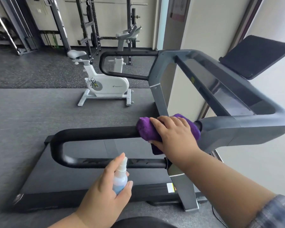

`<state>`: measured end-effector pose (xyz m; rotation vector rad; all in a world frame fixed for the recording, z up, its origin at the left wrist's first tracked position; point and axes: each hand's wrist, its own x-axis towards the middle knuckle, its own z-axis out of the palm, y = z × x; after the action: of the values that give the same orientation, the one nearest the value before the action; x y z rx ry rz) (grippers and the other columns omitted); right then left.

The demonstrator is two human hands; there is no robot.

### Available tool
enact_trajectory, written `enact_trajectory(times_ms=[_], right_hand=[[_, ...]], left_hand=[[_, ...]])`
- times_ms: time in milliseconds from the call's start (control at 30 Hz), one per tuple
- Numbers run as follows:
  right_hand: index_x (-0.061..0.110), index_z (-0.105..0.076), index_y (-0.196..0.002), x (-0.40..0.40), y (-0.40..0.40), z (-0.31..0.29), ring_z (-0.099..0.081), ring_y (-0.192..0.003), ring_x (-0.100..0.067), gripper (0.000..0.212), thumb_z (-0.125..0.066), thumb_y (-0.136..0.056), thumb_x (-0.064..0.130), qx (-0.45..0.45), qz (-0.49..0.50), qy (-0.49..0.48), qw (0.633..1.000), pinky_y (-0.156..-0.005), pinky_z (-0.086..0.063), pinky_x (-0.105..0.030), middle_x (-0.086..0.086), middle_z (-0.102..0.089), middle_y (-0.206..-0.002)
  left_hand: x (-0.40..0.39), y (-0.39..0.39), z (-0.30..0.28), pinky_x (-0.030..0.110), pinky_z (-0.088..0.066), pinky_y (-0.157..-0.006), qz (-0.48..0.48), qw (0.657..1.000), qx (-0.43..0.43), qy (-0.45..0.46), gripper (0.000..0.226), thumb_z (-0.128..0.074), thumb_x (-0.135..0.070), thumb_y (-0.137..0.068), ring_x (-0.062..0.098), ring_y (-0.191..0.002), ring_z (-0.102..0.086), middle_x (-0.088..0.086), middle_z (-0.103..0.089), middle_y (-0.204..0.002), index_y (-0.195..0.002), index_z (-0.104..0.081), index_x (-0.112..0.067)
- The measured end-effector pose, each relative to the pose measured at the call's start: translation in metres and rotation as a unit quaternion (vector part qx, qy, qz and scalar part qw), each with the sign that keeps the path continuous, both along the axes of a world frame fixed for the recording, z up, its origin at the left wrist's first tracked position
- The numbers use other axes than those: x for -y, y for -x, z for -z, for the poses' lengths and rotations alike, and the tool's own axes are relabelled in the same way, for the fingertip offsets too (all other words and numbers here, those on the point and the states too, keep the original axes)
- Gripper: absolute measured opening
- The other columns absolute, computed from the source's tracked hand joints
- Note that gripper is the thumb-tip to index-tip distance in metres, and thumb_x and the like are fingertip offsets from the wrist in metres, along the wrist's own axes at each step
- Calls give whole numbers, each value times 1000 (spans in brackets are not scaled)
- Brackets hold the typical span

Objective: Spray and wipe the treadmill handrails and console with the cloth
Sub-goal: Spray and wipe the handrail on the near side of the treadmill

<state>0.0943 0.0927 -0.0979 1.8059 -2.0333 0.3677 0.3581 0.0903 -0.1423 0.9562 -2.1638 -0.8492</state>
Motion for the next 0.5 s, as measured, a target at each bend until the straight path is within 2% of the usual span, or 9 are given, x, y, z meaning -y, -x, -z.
enact_trajectory(times_ms=[133, 333, 400, 500], right_hand=[[31, -45, -144, 21, -28, -3, -57, -109, -27, 71, -54, -86, 70, 8, -24, -43, 999, -96, -40, -45, 4, -58, -128], [28, -52, -140, 23, -26, 0, -61, -102, -28, 70, -54, -85, 73, -1, -19, -5, 1000, -91, -44, -45, 2, -63, -121], [27, -54, -137, 30, -36, 2, -62, -99, -29, 70, -57, -84, 71, -12, -17, 5, 1000, -88, -44, -45, 1, -64, -117], [27, -54, -138, 47, -64, 4, -62, -98, -30, 71, -61, -82, 70, -23, -24, -1, 999, -87, -44, -45, 1, -65, -116]], left_hand=[[-3, -1, 0, -3, -37, -82, -12, 1000, 5, -9, 97, -77, -19, -84, -9, -101, -61, -39, -53, -122, -127, -20, -84], [8, -8, -1, -1, -38, -84, -1, 1000, 4, -7, 96, -76, -18, -87, -9, -100, -61, -39, -51, -125, -131, -19, -81], [12, -17, -1, 3, -40, -86, -3, 1000, -2, -8, 87, -73, -30, -87, -6, -101, -61, -39, -51, -124, -133, -18, -79], [20, -36, -2, 11, -45, -88, -5, 1000, -13, -25, 71, -58, -54, -81, -7, -99, -61, -38, -53, -122, -134, -17, -79]])
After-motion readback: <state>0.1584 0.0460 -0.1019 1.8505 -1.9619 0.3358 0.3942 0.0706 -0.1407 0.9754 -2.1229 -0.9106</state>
